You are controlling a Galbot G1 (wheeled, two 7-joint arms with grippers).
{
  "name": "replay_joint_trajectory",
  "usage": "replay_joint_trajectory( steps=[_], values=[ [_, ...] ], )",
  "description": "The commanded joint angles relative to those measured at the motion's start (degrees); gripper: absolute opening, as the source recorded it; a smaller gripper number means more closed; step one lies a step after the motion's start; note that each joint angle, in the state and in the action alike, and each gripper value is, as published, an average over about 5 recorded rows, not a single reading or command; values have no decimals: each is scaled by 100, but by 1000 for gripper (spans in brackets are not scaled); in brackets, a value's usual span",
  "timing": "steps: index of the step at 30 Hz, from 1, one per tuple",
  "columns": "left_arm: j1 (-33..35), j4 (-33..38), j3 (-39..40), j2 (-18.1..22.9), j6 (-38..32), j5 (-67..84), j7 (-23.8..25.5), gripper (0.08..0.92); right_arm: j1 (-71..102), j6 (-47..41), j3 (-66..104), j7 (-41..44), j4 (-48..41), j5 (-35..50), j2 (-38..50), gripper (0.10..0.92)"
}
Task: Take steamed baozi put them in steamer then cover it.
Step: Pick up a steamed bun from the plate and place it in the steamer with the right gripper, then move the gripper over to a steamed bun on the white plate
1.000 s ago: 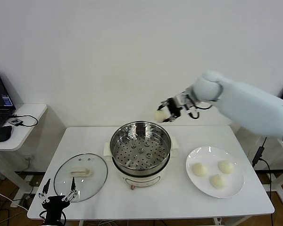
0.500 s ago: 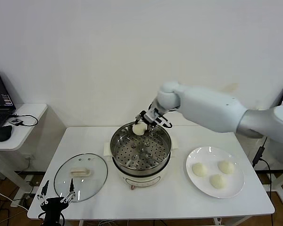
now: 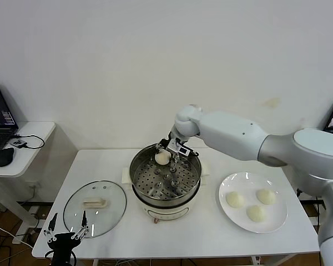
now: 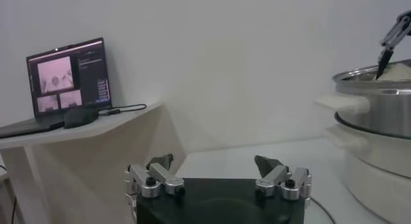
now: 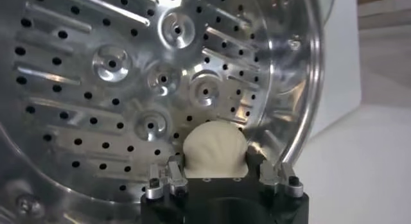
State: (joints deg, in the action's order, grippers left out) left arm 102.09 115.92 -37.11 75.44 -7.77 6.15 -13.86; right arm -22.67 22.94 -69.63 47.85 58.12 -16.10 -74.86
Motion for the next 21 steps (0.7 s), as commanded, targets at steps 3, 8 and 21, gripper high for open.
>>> replay_joint_trajectory(
  steps=[3,8,21],
  values=[
    [9,26,9,26,1,-21,-7,823,85,231,21,-139,-94,-360,-91,672],
    [13,29,8,29,4,-24,-7,823,-263,38,-50,3,406,236,154,785],
    [-51,115,-15,-134,110,56,28,823,-1628,-3479,-272,877,3117,2817,2630,823]
  ],
)
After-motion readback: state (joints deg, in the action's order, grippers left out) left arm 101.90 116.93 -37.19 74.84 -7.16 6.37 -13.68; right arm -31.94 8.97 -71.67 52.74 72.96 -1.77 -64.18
